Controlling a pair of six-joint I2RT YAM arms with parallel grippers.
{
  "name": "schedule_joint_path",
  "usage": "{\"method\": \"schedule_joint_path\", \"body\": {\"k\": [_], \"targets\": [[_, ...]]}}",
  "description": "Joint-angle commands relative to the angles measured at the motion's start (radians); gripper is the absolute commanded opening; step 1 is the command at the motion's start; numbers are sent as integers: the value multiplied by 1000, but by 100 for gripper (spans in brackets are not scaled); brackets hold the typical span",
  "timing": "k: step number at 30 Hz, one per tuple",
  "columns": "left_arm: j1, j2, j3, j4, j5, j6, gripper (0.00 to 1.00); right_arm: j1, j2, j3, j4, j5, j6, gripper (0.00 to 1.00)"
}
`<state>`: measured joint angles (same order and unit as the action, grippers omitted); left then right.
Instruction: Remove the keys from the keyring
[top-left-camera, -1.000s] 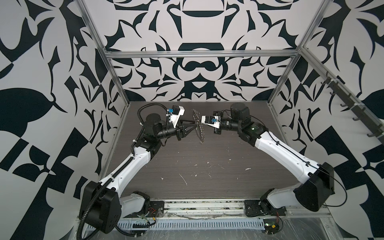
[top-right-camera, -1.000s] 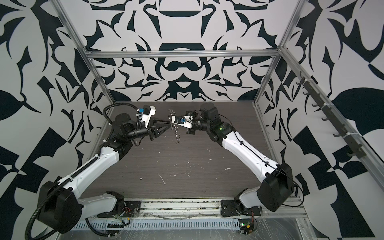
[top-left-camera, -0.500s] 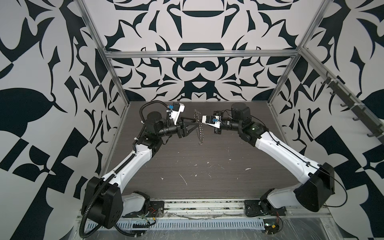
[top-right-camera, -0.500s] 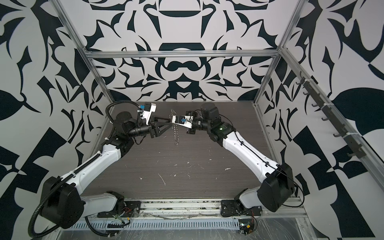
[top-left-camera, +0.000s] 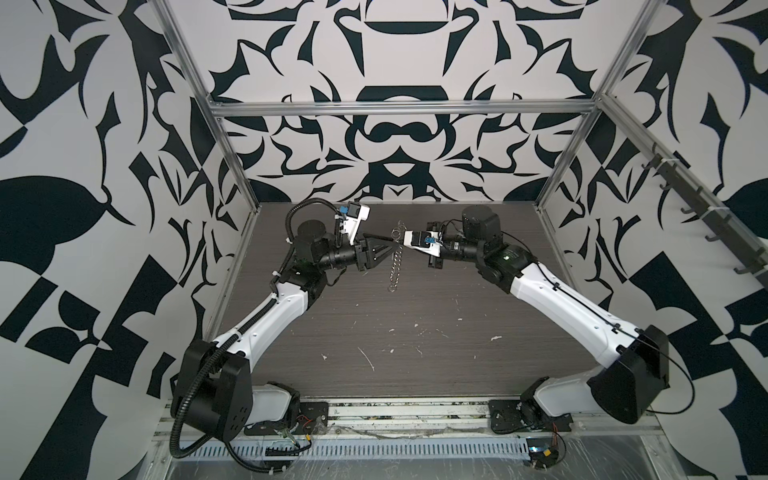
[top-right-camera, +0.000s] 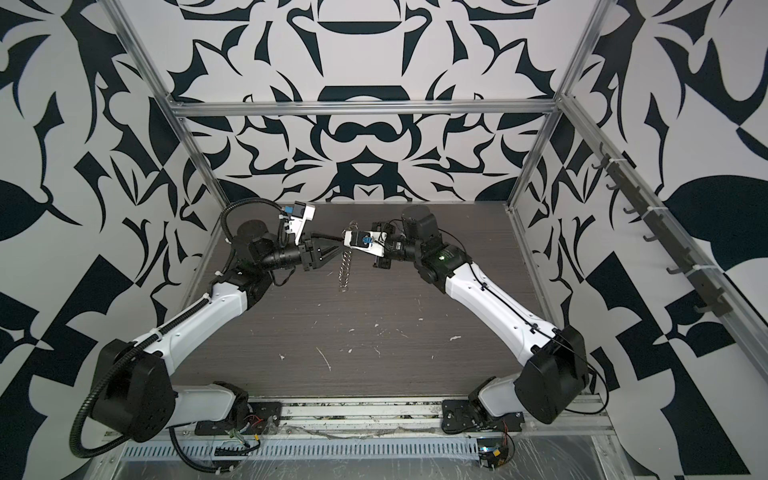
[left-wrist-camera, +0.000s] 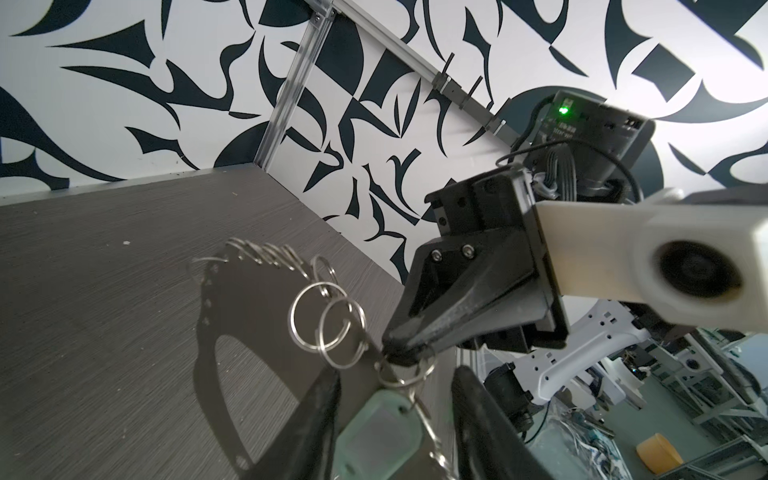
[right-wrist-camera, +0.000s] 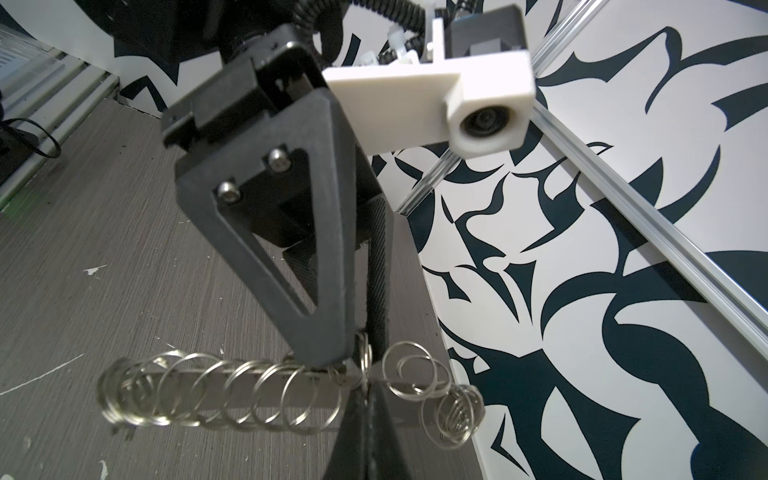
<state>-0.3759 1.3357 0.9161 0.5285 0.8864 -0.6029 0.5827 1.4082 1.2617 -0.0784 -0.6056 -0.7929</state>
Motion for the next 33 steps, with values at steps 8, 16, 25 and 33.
{"method": "schedule_joint_path", "body": {"k": [8, 16, 25, 33], "targets": [[17, 26, 50, 85, 91, -138, 46, 3, -4, 72, 26, 21, 12, 0], [18, 30, 50, 91, 108, -152, 42, 4, 11, 97, 15, 21, 21, 0], [18, 29, 47, 98, 110, -142, 34, 4, 18, 113, -14, 13, 27, 0], [17, 31, 44, 94, 108, -129, 28, 4, 26, 123, -31, 9, 29, 0]]}}
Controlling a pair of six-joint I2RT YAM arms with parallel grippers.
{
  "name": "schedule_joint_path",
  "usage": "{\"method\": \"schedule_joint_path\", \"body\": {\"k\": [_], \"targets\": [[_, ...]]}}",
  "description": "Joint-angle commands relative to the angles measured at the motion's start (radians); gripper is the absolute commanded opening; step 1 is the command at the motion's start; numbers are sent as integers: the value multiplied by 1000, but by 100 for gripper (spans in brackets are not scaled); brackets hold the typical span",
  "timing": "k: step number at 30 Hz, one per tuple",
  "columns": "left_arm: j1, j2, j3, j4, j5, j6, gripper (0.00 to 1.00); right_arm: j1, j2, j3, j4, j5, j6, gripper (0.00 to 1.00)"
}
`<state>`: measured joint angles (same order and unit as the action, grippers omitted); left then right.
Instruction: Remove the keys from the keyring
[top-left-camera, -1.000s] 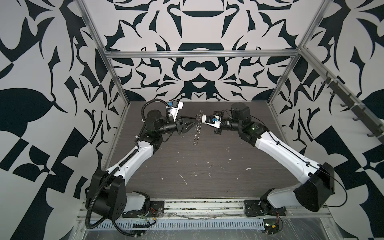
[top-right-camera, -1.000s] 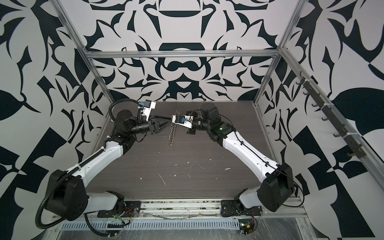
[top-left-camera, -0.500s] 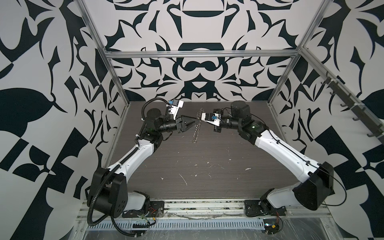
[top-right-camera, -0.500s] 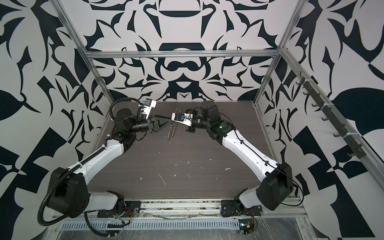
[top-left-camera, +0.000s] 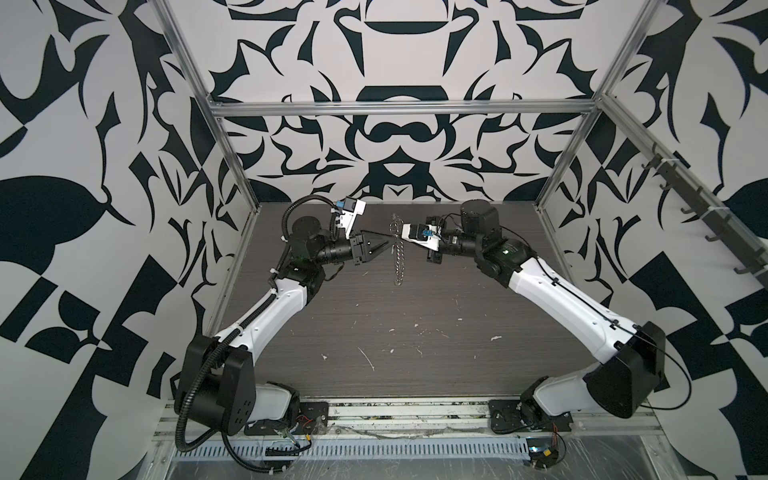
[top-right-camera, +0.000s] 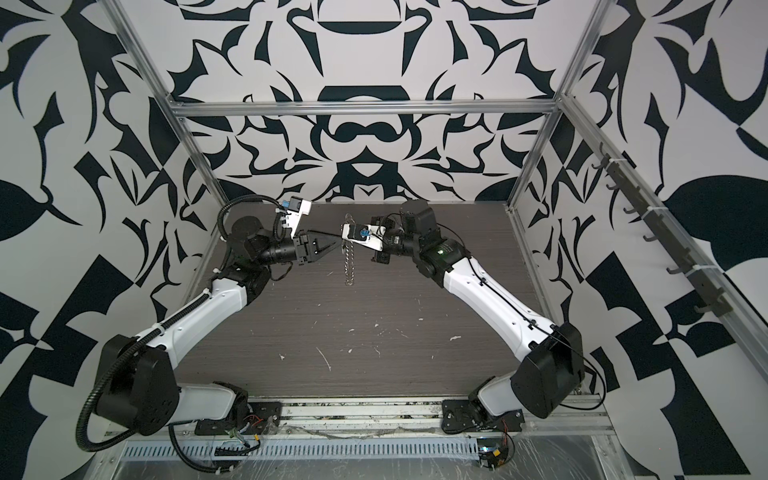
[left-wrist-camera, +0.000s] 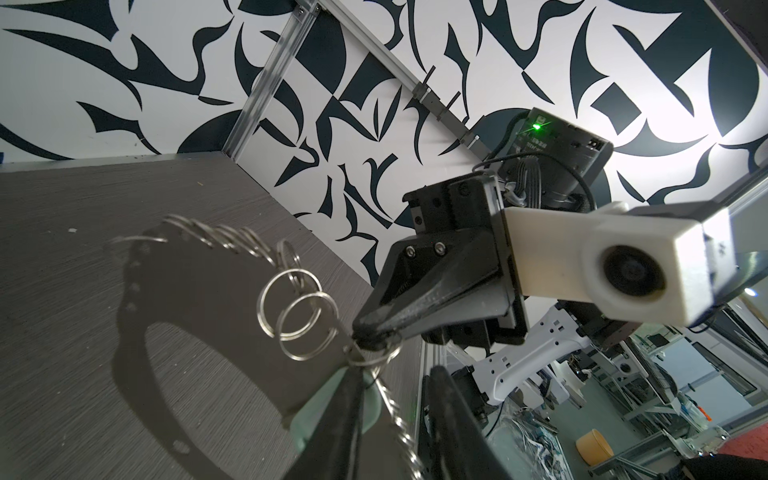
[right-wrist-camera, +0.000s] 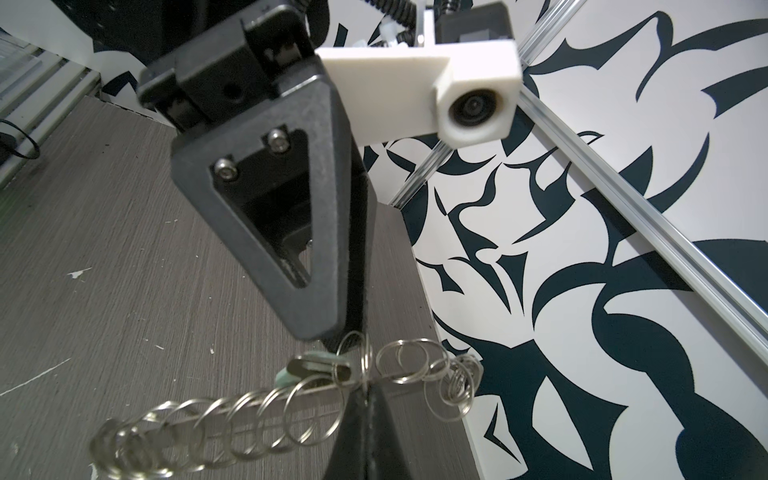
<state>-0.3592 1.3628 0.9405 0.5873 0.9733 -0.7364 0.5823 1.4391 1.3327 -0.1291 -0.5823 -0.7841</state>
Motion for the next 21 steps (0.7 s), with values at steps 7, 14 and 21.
{"method": "schedule_joint_path", "body": {"k": [7, 14, 21], "targets": [[1, 2, 18, 32, 18, 10, 23, 4, 1, 62, 9, -19, 20, 0], [0, 1, 16, 31, 16, 15, 19, 6, 7, 69, -1, -17, 20, 0], [1, -4, 25, -49, -16, 51, 16, 8, 4, 71, -6, -11, 14, 0]]}}
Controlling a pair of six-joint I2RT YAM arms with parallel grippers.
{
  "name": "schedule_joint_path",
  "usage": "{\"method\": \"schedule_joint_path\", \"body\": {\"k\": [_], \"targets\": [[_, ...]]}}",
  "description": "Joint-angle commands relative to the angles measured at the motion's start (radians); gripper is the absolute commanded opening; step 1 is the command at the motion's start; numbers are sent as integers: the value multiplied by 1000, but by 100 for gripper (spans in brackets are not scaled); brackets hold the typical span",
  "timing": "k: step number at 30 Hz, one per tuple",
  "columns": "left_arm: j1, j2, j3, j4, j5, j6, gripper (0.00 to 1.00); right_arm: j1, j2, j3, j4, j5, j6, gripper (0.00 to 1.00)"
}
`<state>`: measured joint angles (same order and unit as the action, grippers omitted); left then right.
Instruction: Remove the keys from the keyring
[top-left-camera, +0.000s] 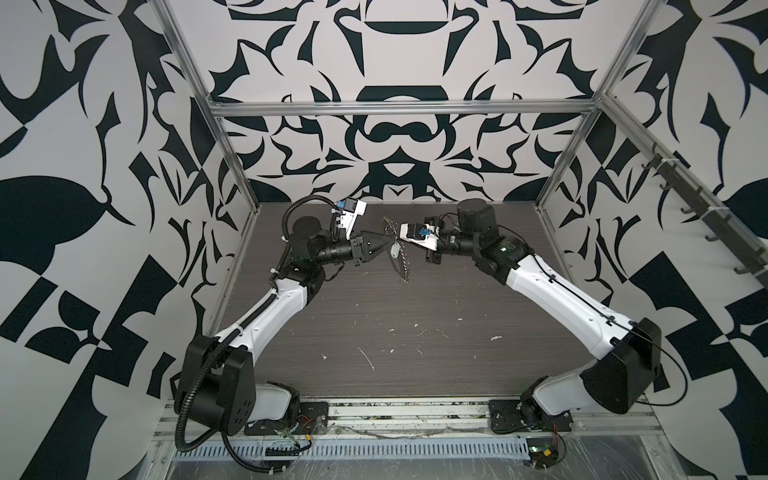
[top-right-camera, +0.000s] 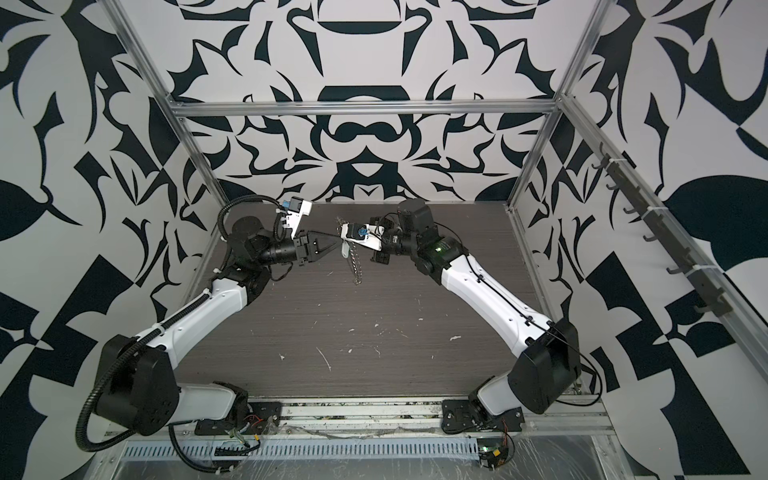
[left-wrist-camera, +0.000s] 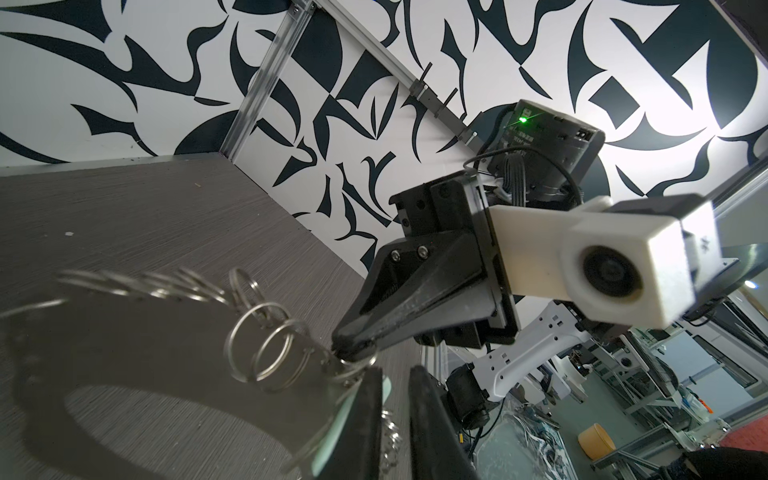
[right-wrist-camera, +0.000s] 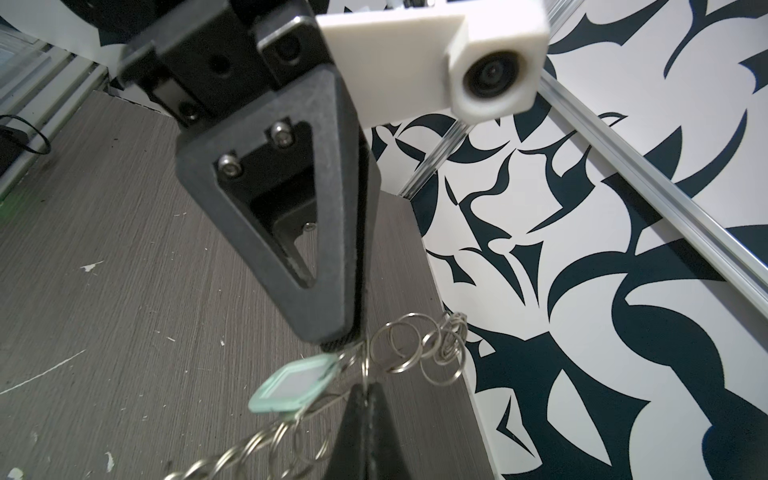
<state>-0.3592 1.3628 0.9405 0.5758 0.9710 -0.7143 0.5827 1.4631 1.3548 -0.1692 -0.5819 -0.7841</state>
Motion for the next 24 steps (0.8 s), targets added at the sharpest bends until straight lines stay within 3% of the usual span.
{"method": "schedule_joint_path", "body": {"k": [1, 9, 14, 18, 24], "targets": [[1, -5, 30, -62, -20, 40, 17, 8, -22, 49, 35, -7, 14, 0], [1, -11, 37, -109, -48, 66, 30, 10, -25, 50, 38, 5, 13, 0], [1, -19, 39, -110, -53, 72, 31, 13, -23, 52, 37, 8, 10, 0], [1, -16, 44, -121, -52, 76, 28, 16, -17, 58, 29, 11, 3, 0], [1, -16, 46, -143, -67, 87, 12, 17, -22, 60, 23, 14, 0, 0]]}}
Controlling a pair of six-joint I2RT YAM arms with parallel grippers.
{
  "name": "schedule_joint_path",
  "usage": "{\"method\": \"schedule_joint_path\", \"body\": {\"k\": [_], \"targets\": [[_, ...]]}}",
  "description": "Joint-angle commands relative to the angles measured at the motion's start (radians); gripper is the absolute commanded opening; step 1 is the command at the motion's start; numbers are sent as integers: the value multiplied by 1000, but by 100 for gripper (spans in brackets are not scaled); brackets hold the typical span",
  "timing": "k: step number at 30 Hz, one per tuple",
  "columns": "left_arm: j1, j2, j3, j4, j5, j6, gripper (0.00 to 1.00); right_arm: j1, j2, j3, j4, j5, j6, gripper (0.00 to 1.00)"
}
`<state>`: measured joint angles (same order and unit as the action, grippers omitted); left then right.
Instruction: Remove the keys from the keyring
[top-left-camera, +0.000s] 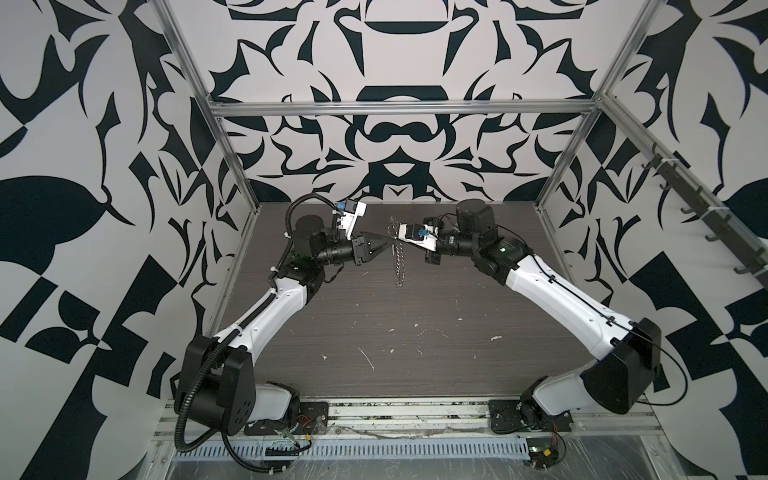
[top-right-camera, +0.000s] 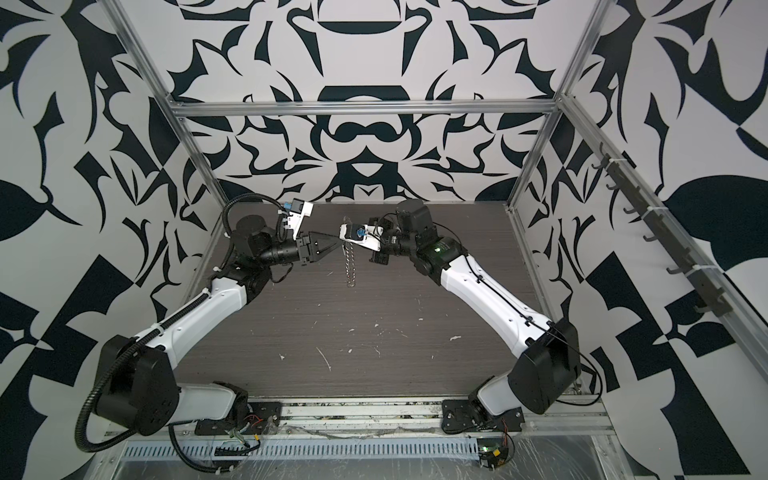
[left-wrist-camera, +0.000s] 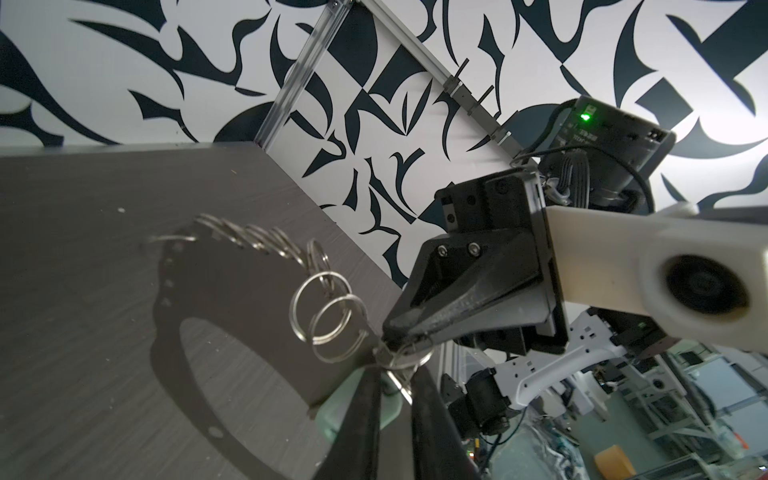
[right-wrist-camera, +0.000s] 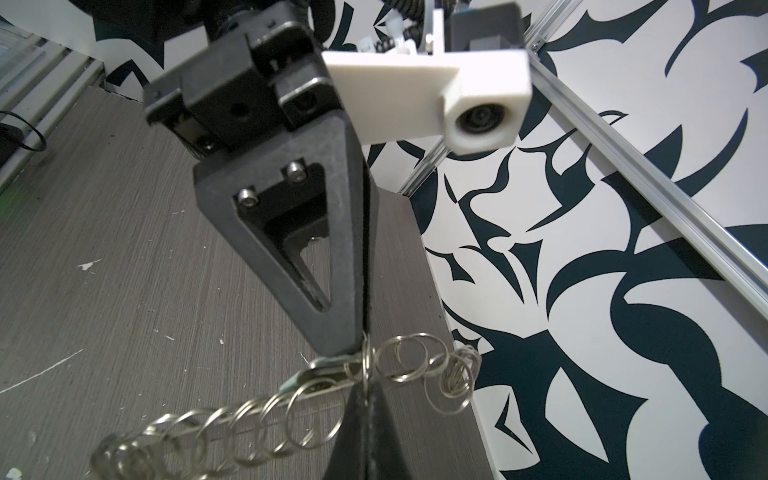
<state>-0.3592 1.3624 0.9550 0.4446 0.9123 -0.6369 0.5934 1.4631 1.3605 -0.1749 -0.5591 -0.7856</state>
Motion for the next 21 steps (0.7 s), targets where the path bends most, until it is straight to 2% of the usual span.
{"method": "schedule_joint_path", "body": {"k": [1, 7, 9, 13, 18, 21], "targets": [[1, -17, 32, -16, -12, 12, 12, 7, -23, 53, 28, -9, -1, 0], [8, -28, 42, -70, -44, 29, 0, 7, -30, 44, 28, -9, 0, 0], [12, -32, 46, -86, -51, 31, 0, 8, -37, 29, 62, -22, 15, 0], [22, -38, 69, -163, -71, 59, 0, -17, -56, -44, 216, -92, 123, 0], [23, -58, 131, -357, -147, 168, 0, -56, -74, -161, 483, -173, 300, 0], [23, -76, 157, -426, -186, 214, 0, -58, -69, -190, 507, -179, 332, 0]]}}
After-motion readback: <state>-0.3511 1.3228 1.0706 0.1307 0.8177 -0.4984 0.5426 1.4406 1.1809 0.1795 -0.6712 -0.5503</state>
